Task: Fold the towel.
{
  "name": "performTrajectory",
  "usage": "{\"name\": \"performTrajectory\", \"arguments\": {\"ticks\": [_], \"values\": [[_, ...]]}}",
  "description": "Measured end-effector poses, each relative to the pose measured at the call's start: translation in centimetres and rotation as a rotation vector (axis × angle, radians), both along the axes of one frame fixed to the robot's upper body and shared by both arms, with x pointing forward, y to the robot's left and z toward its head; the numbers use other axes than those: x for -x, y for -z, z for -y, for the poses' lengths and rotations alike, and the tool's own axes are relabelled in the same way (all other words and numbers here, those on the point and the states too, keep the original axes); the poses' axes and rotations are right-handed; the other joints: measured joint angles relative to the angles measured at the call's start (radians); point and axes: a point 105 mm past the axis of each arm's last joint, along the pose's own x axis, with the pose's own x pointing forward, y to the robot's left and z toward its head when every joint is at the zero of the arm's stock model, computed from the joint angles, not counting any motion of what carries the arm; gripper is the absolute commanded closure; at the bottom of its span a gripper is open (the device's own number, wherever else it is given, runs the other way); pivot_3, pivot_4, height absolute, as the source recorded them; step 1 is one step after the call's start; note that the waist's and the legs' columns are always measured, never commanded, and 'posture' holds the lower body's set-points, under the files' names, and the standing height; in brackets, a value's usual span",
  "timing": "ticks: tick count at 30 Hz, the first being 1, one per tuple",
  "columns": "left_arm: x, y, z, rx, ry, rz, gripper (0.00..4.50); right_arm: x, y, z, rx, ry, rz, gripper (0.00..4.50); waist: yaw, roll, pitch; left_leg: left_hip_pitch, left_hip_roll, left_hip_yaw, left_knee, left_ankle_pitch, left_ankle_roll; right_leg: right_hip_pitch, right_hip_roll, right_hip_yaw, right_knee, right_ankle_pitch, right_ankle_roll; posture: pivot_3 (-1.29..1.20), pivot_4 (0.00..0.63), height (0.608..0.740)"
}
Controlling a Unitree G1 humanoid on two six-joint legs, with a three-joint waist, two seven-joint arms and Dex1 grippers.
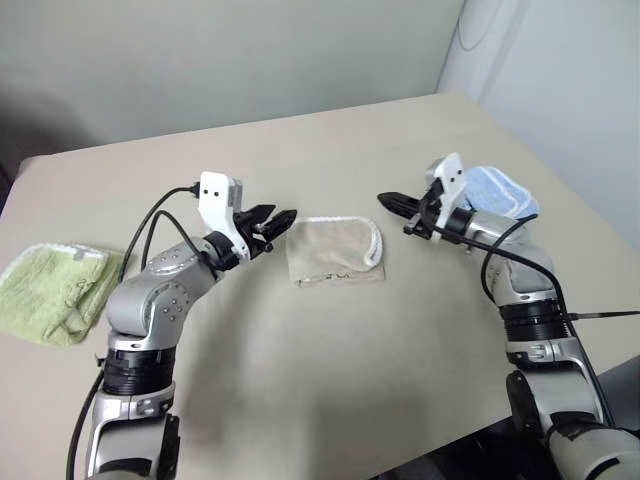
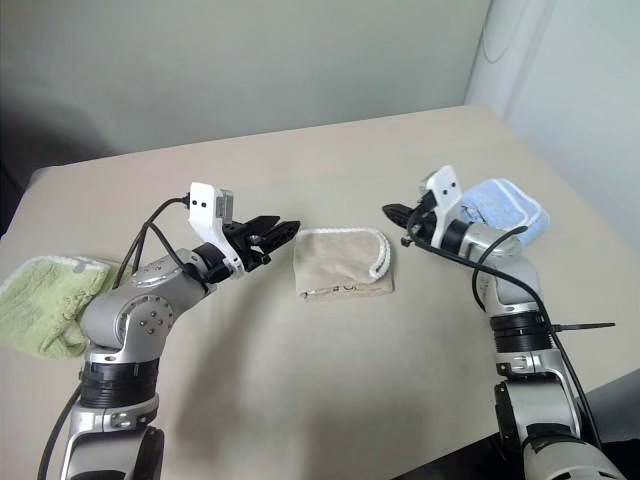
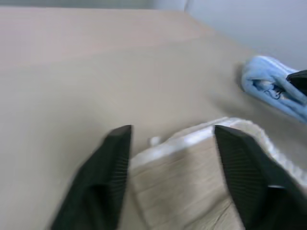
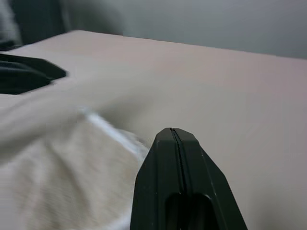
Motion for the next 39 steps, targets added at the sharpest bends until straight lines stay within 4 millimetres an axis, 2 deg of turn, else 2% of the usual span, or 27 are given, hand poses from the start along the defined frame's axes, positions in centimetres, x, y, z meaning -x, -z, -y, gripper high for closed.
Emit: {"name": "performTrajectory", "arguments": {"ticks": [4, 6, 8, 11, 12, 15, 19, 20, 22, 25, 27, 28, 30, 33, 35, 36, 39], "values": [[0.3, 0.2, 2.1, -0.019, 0.098, 0.037, 4.08, 1.0, 0.7, -2.5, 0.015, -0.082, -0.014, 4.5, 0.002, 0.0, 0.0, 0.0, 0.0, -0.001, 0.003, -0.001, 0.001, 0.001, 0.0, 0.0, 0.0, 0.001, 0.001, 0.0, 0.15, 0.74], [0.4, 1.5, 3.4, -0.072, 0.154, 0.019, 4.08, 0.9, 1.9, -3.4, 0.028, -0.096, -0.039, 4.5, 0.002, -0.001, -0.001, 0.0, 0.0, -0.001, 0.004, -0.001, 0.002, 0.002, 0.0, 0.0, 0.0, 0.001, 0.001, 0.0, 0.15, 0.74], [0.2, 3.7, 4.0, -0.128, 0.178, -0.031, 4.08, 0.5, 3.7, -3.6, 0.05, -0.083, -0.089, 4.5, 0.002, -0.001, -0.001, 0.0, 0.0, -0.001, 0.004, -0.001, 0.002, 0.002, 0.0, 0.0, 0.0, 0.001, 0.001, 0.0, 0.15, 0.74], [-0.2, 7.2, 4.2, -0.212, 0.178, -0.117, 4.08, 0.0, 7.2, -3.1, 0.103, -0.043, -0.177, 4.5, 0.002, -0.001, -0.001, -0.001, 0.0, -0.001, 0.004, -0.001, 0.003, 0.001, 0.0, -0.001, 0.0, 0.001, 0.001, 0.0, 0.15, 0.74], [-0.3, 7.7, 4.1, -0.23, 0.173, -0.124, 4.08, 0.0, 8.2, -3.0, 0.122, -0.034, -0.2, 4.5, 0.002, -0.001, -0.001, -0.001, 0.0, -0.001, 0.004, -0.001, 0.003, 0.0, 0.0, -0.001, 0.0, 0.001, 0.001, 0.0, 0.15, 0.74], [-0.7, 8.0, 4.2, -0.261, 0.17, -0.103, 4.08, -0.2, 9.4, -3.0, 0.143, -0.017, -0.203, 4.5, 0.001, 0.001, -0.003, 0.0, 0.0, -0.001, 0.004, -0.001, 0.003, 0.002, 0.0, -0.001, 0.001, 0.002, 0.001, 0.0, 0.15, 0.74], [-0.4, 7.8, 4.4, -0.118, 0.156, -0.104, 4.08, -0.4, 9.4, -2.8, 0.153, 0.005, -0.176, 4.5, 0.002, 0.001, -0.003, 0.004, 0.0, -0.001, 0.004, -0.004, 0.007, 0.008, -0.001, -0.001, -0.001, 0.003, 0.002, 0.0, 0.15, 0.74], [-0.3, 7.4, 4.3, -0.064, 0.146, -0.097, 4.08, -0.4, 9.2, -2.7, 0.146, 0.005, -0.172, 4.5, 0.002, 0.0, -0.003, 0.004, 0.0, -0.001, 0.004, -0.004, 0.008, 0.008, -0.001, -0.001, -0.001, 0.003, 0.002, 0.0, 0.15, 0.74], [-0.1, 5.0, 3.6, 0.059, 0.115, -0.041, 4.08, -0.1, 8.6, -2.2, 0.128, 0.006, -0.165, 4.5, 0.002, -0.001, -0.002, 0.002, 0.0, -0.001, 0.007, -0.004, 0.008, 0.007, -0.001, -0.001, -0.002, 0.003, 0.002, 0.0, 0.15, 0.74], [0.8, 0.4, 0.6, 0.172, 0.034, 0.094, 4.13, 0.5, 6.2, -1.0, 0.069, 0.004, -0.146, 3.63, 0.0, -0.001, -0.002, 0.002, 0.0, 0.0, 0.008, -0.004, 0.007, 0.008, 0.0, -0.001, -0.002, 0.003, 0.002, 0.0, 0.15, 0.74], [2.0, -1.1, -1.8, 0.151, -0.02, 0.15, 4.13, 0.7, 4.3, 0.1, 0.022, 0.015, -0.14, 3.01, -0.004, -0.001, -0.002, 0.003, 0.0, 0.0, 0.007, -0.003, 0.006, 0.009, 0.0, -0.001, -0.003, 0.003, 0.002, 0.0, 0.15, 0.74], [2.6, -0.9, -2.6, 0.129, -0.041, 0.145, 4.13, 0.8, 3.7, 0.8, 0.0, 0.023, -0.148, 2.62, -0.006, -0.001, -0.002, 0.004, 0.0, 0.0, 0.007, -0.003, 0.006, 0.01, 0.0, 0.0, -0.004, 0.002, 0.002, 0.0, 0.15, 0.74], [3.8, 0.8, -4.1, 0.057, -0.08, 0.087, 4.13, 1.1, 2.9, 1.7, -0.066, 0.022, -0.212, 1.91, -0.009, -0.001, -0.002, 0.005, 0.0, 0.0, 0.006, -0.003, 0.006, 0.01, 0.0, 0.0, -0.005, 0.002, 0.002, 0.0, 0.15, 0.74], [5.3, 3.1, -5.3, -0.004, -0.11, 0.003, 4.13, 1.4, 3.0, 2.1, -0.12, 0.003, -0.327, 0.89, -0.009, -0.001, -0.002, 0.005, 0.0, 0.001, 0.005, -0.003, 0.006, 0.009, 0.0, 0.0, -0.005, 0.002, 0.002, 0.0, 0.15, 0.74], [6.2, 3.9, -5.9, -0.021, -0.129, -0.026, 4.13, 1.2, 3.2, 2.5, -0.143, 0.005, -0.411, 0.17, -0.008, -0.002, -0.002, 0.005, 0.0, 0.0, 0.005, -0.003, 0.006, 0.009, 0.0, 0.0, -0.004, 0.002, 0.002, 0.0, 0.15, 0.74], [6.6, 4.1, -6.1, -0.032, -0.136, -0.032, 4.13, 1.1, 3.2, 2.6, -0.16, 0.002, -0.452, 0.01, -0.007, -0.002, -0.002, 0.005, 0.0, 0.001, 0.005, -0.004, 0.006, 0.009, 0.0, 0.0, -0.004, 0.002, 0.002, 0.0, 0.15, 0.74], [7.4, 4.0, -6.1, -0.04, -0.152, -0.027, 4.13, 0.4, 3.4, 2.6, -0.2, 0.015, -0.546, 0.01, -0.003, -0.002, -0.002, 0.005, 0.0, 0.0, 0.006, -0.004, 0.007, 0.009, 0.0, 0.0, -0.003, 0.002, 0.001, 0.0, 0.15, 0.74]]}}
